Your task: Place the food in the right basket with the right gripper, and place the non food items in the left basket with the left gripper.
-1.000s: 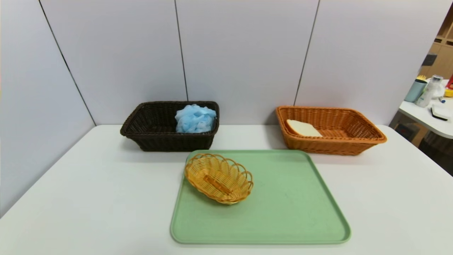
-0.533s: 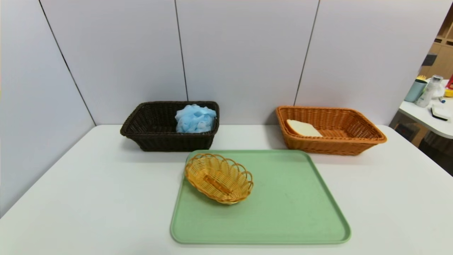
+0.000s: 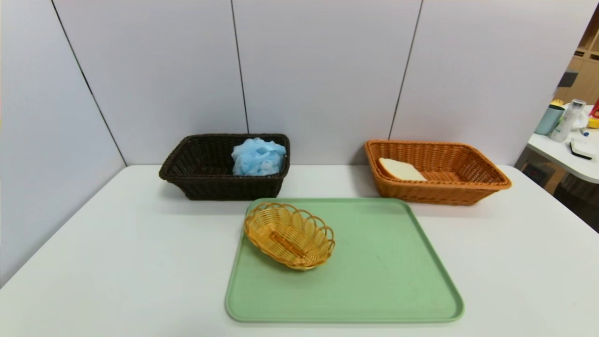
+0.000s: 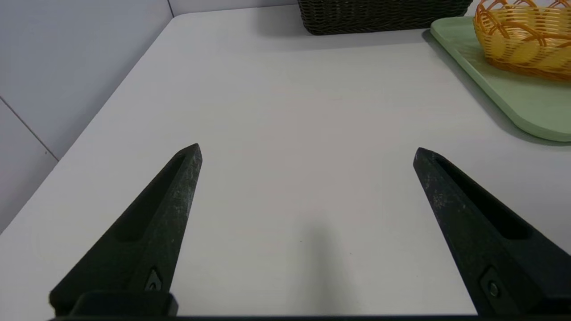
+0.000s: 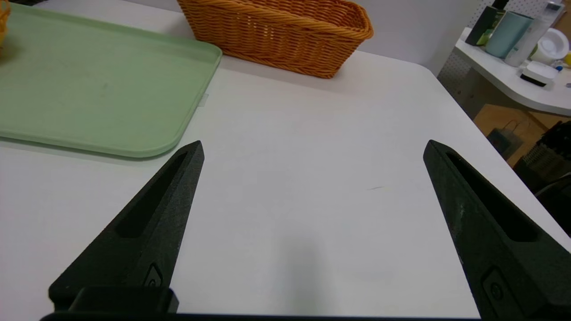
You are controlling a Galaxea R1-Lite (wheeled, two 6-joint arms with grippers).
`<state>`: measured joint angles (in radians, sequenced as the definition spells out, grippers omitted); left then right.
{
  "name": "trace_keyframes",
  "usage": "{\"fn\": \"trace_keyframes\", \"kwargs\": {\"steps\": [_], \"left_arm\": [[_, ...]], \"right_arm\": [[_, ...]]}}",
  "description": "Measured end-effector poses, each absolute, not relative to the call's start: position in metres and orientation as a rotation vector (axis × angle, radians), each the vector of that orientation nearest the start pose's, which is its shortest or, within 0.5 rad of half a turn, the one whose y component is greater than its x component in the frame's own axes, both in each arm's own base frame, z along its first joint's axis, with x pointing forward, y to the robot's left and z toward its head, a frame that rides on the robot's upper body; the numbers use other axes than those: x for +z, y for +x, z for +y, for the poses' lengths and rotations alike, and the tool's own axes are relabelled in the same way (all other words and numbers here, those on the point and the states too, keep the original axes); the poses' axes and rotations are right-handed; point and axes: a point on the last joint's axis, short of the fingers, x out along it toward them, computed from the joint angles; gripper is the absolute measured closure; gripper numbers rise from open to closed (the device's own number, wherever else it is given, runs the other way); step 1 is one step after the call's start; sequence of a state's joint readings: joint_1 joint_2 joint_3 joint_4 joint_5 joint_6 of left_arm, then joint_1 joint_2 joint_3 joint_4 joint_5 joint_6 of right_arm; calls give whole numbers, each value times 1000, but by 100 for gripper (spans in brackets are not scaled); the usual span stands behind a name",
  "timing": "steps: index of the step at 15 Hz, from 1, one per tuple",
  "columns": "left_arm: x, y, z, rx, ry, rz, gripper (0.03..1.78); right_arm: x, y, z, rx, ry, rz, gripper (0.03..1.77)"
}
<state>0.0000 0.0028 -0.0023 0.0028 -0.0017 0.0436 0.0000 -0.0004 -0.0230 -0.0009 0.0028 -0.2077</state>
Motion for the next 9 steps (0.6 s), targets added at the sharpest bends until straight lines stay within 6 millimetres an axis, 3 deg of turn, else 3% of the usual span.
{"fn": "trace_keyframes", "kwargs": {"steps": [9], "left_arm": [[76, -23, 0, 15, -48, -5, 12]], "right_arm": [[81, -25, 1, 55, -187, -10, 11]]}}
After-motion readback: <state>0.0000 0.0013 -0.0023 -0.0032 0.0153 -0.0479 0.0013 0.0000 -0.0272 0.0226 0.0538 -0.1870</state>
